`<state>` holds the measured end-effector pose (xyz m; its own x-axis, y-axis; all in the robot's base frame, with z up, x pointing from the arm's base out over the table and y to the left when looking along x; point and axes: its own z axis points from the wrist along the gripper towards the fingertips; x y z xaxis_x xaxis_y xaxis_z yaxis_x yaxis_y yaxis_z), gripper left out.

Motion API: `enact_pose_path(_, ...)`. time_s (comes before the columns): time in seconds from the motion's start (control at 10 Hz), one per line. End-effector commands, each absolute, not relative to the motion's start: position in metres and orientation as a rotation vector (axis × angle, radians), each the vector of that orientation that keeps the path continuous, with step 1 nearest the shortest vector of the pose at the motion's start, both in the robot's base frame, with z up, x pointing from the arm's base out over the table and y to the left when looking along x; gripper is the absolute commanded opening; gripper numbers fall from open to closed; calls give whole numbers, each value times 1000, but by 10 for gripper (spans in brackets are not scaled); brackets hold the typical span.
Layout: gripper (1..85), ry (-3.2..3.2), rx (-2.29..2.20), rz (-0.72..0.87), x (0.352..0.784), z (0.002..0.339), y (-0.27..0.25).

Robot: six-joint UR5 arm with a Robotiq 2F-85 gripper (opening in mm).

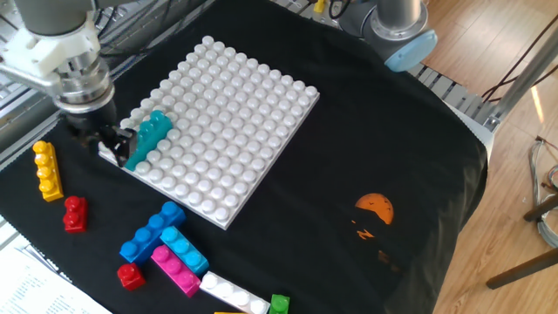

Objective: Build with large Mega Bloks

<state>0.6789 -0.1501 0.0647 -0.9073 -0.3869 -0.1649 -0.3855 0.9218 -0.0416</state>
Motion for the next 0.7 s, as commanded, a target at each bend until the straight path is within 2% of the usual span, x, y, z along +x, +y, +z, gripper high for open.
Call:
enact_pose_path(0.0, 570, 2797, -878, -14, 708, 56, -146)
enact_pose_path(0.3, 570, 2750, -964, -15, 729, 41, -139)
enact_pose_path(0.6, 567, 2722, -963, -76, 751, 39, -142)
